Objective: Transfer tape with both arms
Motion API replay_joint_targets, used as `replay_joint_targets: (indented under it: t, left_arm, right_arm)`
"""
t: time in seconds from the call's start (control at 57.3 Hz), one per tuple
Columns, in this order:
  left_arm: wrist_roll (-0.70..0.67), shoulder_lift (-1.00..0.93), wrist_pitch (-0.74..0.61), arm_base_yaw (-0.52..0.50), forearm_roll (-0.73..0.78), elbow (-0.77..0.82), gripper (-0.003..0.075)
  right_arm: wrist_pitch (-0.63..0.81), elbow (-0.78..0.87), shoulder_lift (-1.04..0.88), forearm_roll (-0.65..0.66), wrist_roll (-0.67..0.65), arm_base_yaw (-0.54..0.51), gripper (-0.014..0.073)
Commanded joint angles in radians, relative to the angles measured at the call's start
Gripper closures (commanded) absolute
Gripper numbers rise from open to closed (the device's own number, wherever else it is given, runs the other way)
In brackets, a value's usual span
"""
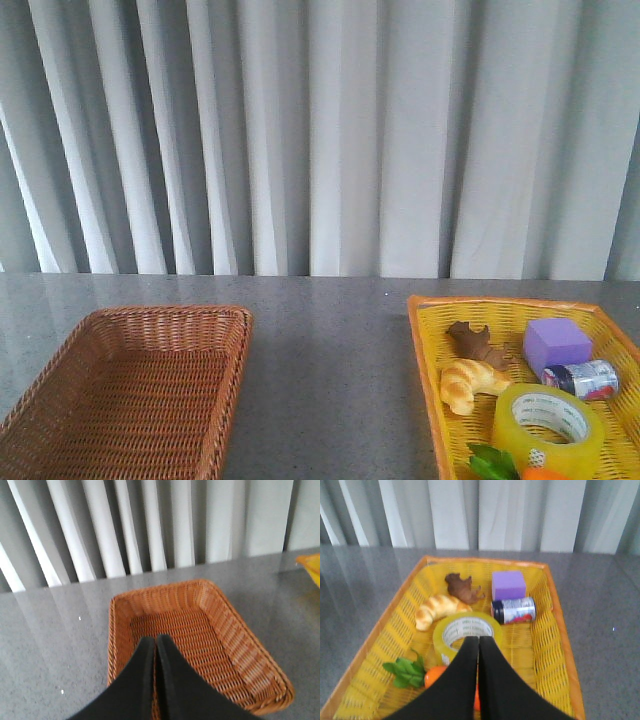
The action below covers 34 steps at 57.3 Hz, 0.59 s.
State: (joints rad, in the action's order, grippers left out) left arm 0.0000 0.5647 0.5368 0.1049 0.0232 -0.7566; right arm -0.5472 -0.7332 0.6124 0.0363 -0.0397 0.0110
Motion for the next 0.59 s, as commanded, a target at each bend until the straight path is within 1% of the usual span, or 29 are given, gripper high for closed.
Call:
replay_joint_targets:
  t: [0.0, 0.174, 0.331, 0.401, 0.506, 0.576]
  left_arm:
    - [-0.005, 0.057, -0.023, -0.004, -0.002, -0.031, 0.0726]
    - [-0.005, 0.115, -0.009, -0.004, -0.002, -0.028, 0.0726]
    - [-0.006, 0.121, -0.021, -0.004, -0.003, -0.028, 0.0726]
    - [-0.007, 0.121, -0.016, -0.004, -0.003, -0.028, 0.0717]
    - [-0.008, 0.121, -0.013, -0.004, -0.003, -0.028, 0.0657]
    - [-0.008, 0.121, -0.018, -0.004, -0.003, -0.028, 0.057]
  right_arm:
    - [-0.004, -0.029, 0.038, 0.011, 0.006, -0.006, 0.0598]
    - [-0.066, -0.029, 0.063, 0.008, 0.005, -0.006, 0.0598]
    - [-0.076, -0.029, 0.063, 0.009, 0.005, -0.006, 0.0594]
    - [-0.08, -0.029, 0.063, 0.009, 0.001, -0.006, 0.0578]
    - [-0.085, -0.029, 0.063, 0.009, 0.004, -0.006, 0.0502]
    - [-0.085, -0.029, 0.063, 0.009, 0.004, -0.006, 0.0419]
